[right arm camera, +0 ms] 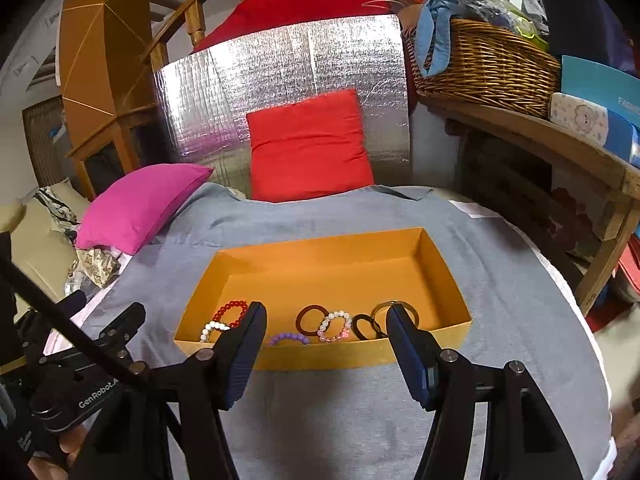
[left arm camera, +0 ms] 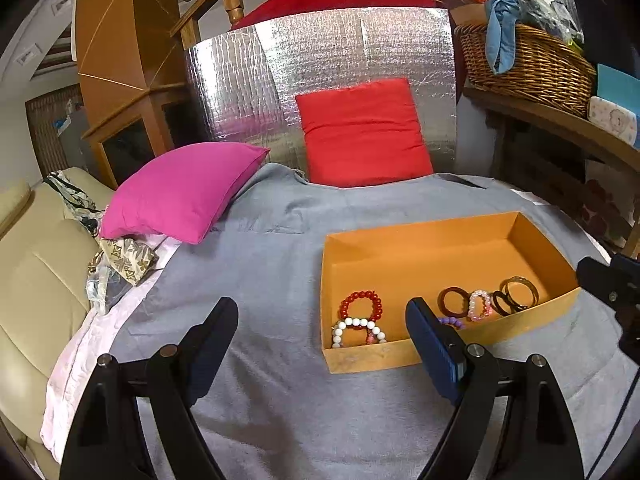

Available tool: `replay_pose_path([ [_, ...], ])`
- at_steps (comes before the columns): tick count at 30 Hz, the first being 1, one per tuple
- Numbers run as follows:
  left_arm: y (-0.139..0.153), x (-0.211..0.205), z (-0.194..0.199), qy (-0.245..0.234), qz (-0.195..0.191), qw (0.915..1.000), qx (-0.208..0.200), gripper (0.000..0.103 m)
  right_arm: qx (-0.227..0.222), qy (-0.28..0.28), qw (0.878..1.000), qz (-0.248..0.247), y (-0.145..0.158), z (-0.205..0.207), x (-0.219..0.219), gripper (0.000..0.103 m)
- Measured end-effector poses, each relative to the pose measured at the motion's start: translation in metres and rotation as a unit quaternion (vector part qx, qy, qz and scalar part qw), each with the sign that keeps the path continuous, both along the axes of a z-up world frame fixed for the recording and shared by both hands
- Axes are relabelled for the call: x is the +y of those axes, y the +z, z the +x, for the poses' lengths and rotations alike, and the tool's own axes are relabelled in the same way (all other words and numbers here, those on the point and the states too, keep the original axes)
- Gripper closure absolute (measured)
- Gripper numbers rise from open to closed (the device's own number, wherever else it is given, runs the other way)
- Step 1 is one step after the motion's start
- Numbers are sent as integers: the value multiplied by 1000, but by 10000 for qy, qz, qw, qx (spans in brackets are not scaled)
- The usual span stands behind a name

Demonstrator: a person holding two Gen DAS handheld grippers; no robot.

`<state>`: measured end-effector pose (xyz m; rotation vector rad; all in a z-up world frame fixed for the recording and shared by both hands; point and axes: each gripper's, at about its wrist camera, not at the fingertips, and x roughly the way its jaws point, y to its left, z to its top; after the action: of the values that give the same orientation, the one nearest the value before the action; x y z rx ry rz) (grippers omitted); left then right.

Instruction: Organize jewelry

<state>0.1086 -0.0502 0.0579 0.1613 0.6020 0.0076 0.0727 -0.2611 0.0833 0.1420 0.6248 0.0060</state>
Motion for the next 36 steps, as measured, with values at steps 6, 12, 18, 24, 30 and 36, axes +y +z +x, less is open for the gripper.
replay_pose_path([
  [6, 3, 0, -3, -9, -39, 10000, -38, 17, 51, -3, 10000, -72, -2, 1, 4, 37],
  [12, 5, 0, -4, 13, -81, 10000, -24, 17, 91, -33, 9999, -85, -4, 1, 3, 37],
  [18, 6, -1, -3, 16, -79, 10000, -27, 17, 116, -34, 9999, -105, -5, 2, 5, 37],
  [24, 7, 1, -2, 75, -115, 9999, -7, 17, 203, -46, 9997, -147, -9, 5, 7, 37],
  [30, 7, 2, -2, 109, -122, 9999, -1, 17, 251, -93, 9995, -141, -12, 6, 7, 37],
  [36, 8, 2, -2, 142, -143, 9998, 22, 17, 254, -83, 9995, -139, -13, 7, 8, 36],
])
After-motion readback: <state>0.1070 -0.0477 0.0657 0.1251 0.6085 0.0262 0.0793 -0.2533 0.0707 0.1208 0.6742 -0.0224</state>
